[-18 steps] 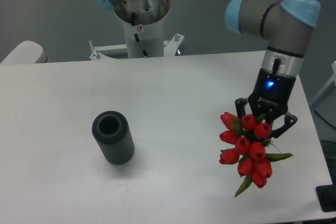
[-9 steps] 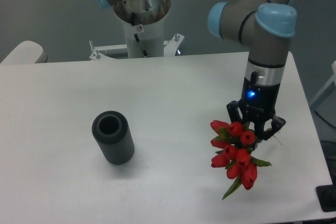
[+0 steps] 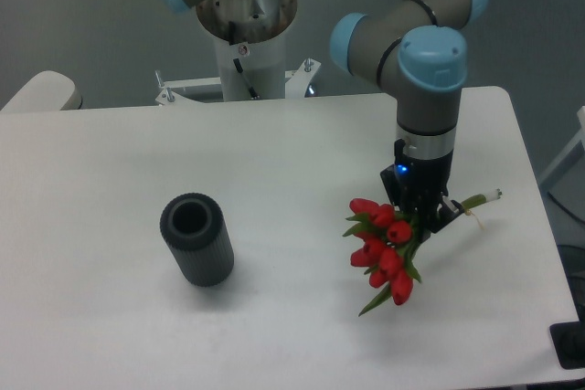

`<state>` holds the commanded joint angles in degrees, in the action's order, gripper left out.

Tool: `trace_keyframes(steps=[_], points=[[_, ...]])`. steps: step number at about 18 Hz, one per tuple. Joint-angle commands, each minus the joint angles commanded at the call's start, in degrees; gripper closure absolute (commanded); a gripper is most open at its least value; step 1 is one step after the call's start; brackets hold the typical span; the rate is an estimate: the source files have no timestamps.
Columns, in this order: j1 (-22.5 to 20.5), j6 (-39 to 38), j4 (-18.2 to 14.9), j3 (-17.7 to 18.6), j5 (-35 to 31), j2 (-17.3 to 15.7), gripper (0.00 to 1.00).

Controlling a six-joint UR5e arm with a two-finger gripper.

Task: Place the flowers on the table
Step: 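Swing the tulips sideways and lower them toward the table surface, then lay the tulip bunch flat on the table beside the black vase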

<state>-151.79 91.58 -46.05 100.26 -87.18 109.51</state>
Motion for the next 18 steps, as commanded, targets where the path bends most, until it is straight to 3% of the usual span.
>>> trace_keyframes(steps=[5, 18], points=[[-0.2, 0.2, -1.2, 4.0, -1.1, 0.1, 0.67], [0.0, 0.2, -1.6, 6.3, -1.3, 0.6, 0.65]])
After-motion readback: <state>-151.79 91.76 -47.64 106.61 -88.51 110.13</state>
